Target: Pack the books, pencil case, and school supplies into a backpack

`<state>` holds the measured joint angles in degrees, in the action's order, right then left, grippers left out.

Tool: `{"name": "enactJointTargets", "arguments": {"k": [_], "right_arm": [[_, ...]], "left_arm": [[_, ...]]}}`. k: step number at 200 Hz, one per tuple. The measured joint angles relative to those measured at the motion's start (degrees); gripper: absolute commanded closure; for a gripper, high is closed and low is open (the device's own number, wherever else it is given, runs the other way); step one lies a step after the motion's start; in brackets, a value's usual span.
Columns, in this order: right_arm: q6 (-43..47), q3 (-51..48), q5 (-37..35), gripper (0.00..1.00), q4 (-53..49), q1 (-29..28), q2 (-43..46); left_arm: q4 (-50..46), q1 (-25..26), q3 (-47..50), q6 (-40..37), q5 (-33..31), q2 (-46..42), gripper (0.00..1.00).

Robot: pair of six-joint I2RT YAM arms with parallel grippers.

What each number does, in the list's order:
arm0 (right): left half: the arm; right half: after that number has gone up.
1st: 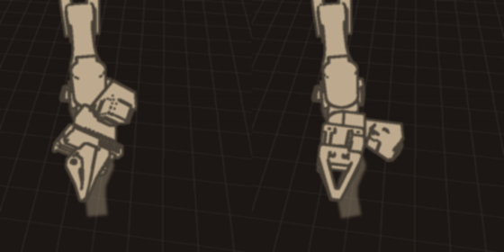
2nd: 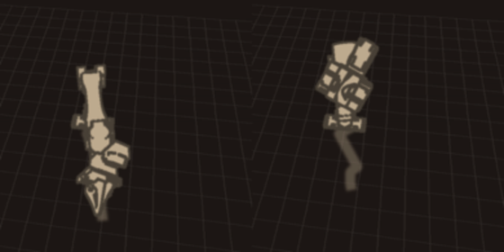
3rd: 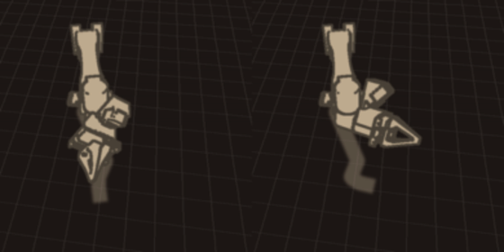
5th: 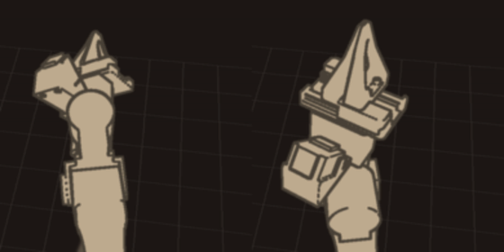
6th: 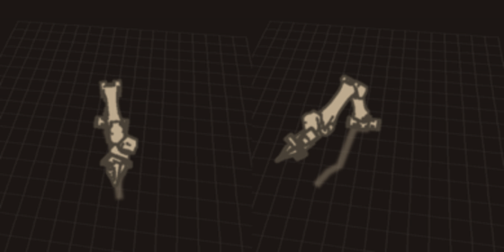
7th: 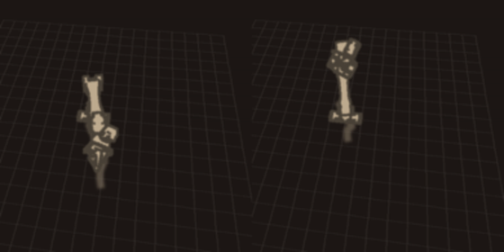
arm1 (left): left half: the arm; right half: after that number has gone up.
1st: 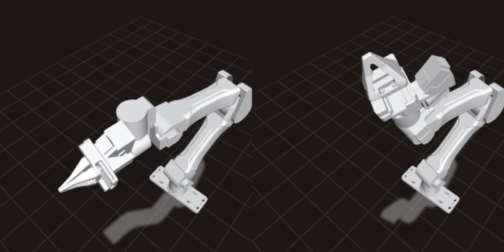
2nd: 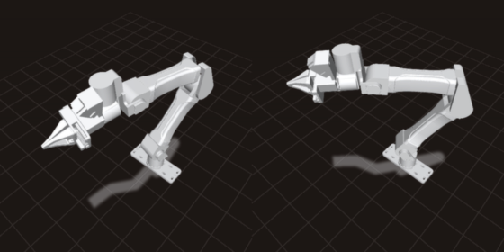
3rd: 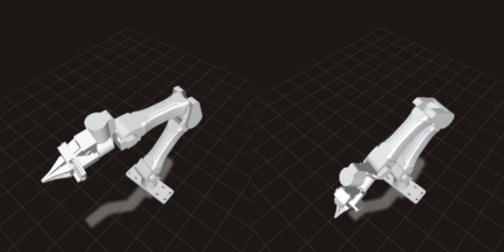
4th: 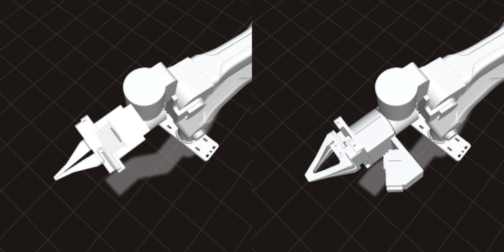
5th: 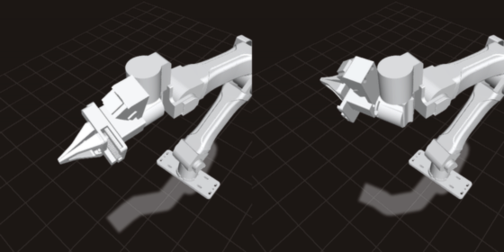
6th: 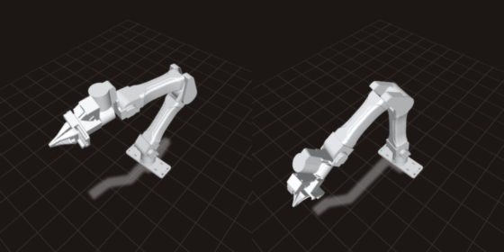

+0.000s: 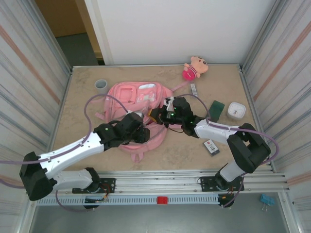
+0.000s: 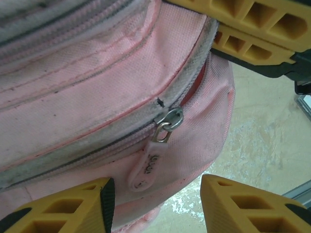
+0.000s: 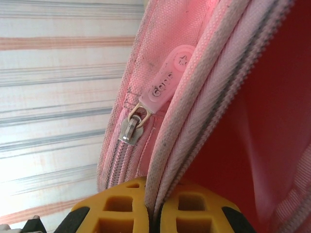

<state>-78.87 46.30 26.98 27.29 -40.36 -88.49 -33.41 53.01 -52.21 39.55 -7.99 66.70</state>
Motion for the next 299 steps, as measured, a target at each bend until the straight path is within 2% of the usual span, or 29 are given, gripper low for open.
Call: {"name": "enactJointTargets", "arguments": {"k": [34,112,142,182,188,201,211,224,239,276,283,299], "right_arm": [[0.0,0.0,-0.37,1.0,-0.42,-0.46,0.0],[0.98,0.0,-0.24,1.0,-1.2,-0.35,0.13],[1.77,0.0,3.08,1.0,-1.99,2.51,0.13],[3.52,0.0,12.2,1.0,-3.54,10.78,0.66],[3.89,0.0,13.27,0.95,-4.04,11.74,0.81],[4.66,0.0,15.02,0.71,-5.51,13.27,1.22],[4.81,0.0,14.86,0.58,-6.19,13.73,1.44],[4.68,0.02,14.29,0.5,-6.01,13.62,1.62],[3.08,-0.07,12.13,0.47,-4.22,12.02,1.64],[-1.16,-1.05,5.73,0.48,1.68,4.24,1.64],[-1.7,-1.05,4.66,0.53,2.29,3.08,1.64],[-2.34,-1.05,2.91,0.74,3.02,1.18,1.64]], "left_arm": [[0.7,0.0,-0.09,0.7,-2.43,0.85,0.61],[3.21,0.37,-0.07,0.9,-5.03,2.51,1.0],[2.56,0.37,0.09,1.01,-6.1,0.76,1.0],[-0.83,0.31,3.39,0.09,-10.27,-6.32,1.0],[-0.83,0.31,4.24,-0.42,-10.69,-7.43,1.0],[-0.55,0.31,5.73,-1.38,-11.21,-9.2,1.0],[0.39,0.31,6.69,-2.16,-11.21,-10.19,1.0],[2.14,0.31,7.85,-2.99,-11.15,-11.02,1.0],[4.26,0.31,8.66,-3.8,-11.08,-11.23,1.0],[8.09,0.31,8.87,-5.2,-10.6,-11.15,1.0],[8.63,0.31,8.87,-5.29,-10.38,-10.97,1.0],[9.68,0.31,8.87,-5.29,-9.77,-10.32,1.0]]}}
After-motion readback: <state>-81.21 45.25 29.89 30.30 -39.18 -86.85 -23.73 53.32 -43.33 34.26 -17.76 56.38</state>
